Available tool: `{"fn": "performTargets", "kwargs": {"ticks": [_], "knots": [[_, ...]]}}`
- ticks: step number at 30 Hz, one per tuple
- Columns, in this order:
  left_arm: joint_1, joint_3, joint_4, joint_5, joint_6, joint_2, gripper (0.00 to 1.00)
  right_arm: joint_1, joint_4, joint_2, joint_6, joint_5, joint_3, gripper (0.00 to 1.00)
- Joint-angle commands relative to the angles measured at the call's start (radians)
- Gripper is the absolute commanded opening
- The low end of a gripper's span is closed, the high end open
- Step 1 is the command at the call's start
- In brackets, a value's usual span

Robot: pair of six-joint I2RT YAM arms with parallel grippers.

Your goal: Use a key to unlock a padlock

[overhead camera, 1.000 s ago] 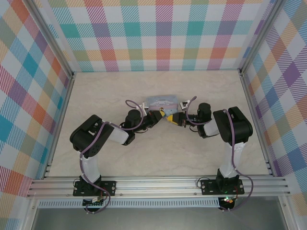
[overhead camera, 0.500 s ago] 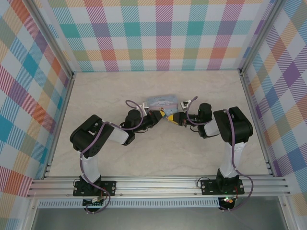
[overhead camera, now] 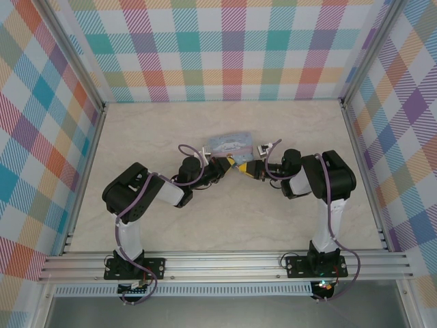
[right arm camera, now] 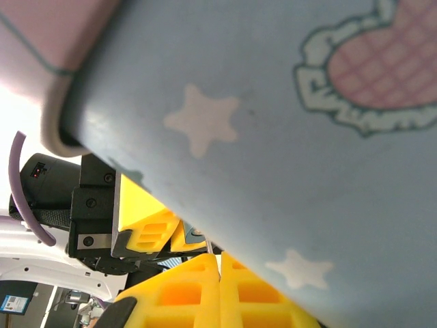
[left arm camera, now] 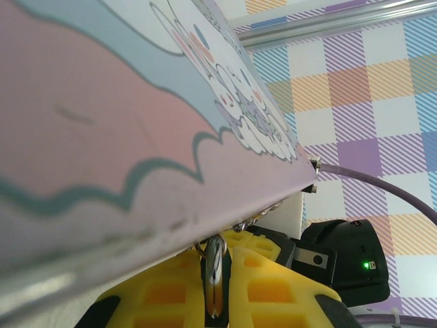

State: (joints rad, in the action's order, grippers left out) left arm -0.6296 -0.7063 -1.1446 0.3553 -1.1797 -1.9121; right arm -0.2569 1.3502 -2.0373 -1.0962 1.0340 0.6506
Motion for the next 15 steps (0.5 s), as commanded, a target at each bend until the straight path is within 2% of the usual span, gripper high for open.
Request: {"fn": "performTargets", "kwargs": {"ticks": [1, 15], "knots": [[-0.051, -0.047, -0.127, 0.178, -0.029, 0.029, 0.00, -0.008, 0.011, -0.035, 0.005, -0.114, 0.039, 0.04], [-0.053, -0.059, -0.088, 0.192, 0.004, 0.015, 0.00, -0.010, 0.056, 0.013, -0.084, -0.096, 0.060, 0.04]]}}
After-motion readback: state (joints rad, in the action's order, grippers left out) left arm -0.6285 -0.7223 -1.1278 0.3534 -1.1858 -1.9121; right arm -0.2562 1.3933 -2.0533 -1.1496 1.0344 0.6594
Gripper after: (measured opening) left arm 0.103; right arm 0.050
